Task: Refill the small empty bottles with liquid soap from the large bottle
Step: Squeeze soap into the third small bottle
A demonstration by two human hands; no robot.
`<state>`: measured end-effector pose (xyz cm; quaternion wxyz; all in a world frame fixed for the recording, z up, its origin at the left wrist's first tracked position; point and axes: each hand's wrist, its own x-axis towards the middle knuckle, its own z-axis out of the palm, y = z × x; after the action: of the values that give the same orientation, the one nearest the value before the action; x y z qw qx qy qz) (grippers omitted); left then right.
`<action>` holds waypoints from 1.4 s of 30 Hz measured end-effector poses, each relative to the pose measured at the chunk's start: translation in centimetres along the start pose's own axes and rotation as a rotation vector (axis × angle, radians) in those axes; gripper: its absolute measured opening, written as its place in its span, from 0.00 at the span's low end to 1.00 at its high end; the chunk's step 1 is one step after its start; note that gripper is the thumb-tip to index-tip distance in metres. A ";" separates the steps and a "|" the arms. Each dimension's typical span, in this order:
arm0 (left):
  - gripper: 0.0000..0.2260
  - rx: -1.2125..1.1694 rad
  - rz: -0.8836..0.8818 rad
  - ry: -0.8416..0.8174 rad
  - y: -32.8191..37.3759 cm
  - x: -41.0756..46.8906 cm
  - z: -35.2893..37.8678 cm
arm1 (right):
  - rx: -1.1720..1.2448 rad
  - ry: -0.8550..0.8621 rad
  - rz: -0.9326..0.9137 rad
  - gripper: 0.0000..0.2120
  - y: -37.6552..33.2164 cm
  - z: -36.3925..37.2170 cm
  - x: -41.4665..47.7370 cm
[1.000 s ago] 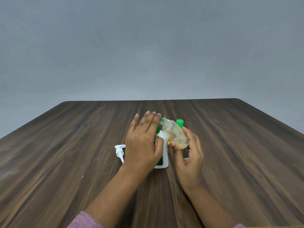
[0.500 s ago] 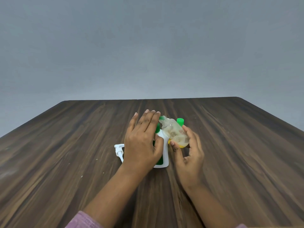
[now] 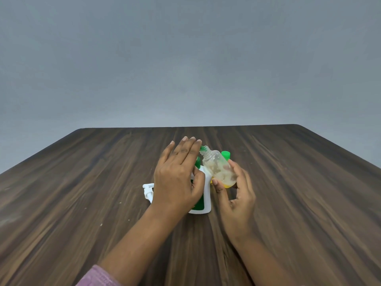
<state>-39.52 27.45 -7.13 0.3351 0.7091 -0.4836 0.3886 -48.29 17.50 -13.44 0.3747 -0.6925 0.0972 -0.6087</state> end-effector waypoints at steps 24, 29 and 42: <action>0.24 -0.009 -0.031 -0.039 0.1 -0.9 0.4 | -0.010 -0.012 0.011 0.21 0.2 -0.4 -0.3; 0.22 0.014 0.013 -0.038 0.2 0.4 -0.6 | 0.033 -0.016 0.024 0.21 -0.1 -0.3 -0.2; 0.24 -0.011 -0.027 -0.048 -0.1 -0.5 -0.1 | -0.007 -0.007 0.011 0.20 -0.1 -0.4 -0.2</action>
<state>-39.60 27.72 -7.54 0.3325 0.7229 -0.4839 0.3643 -48.72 17.56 -13.54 0.3760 -0.6953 0.1020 -0.6040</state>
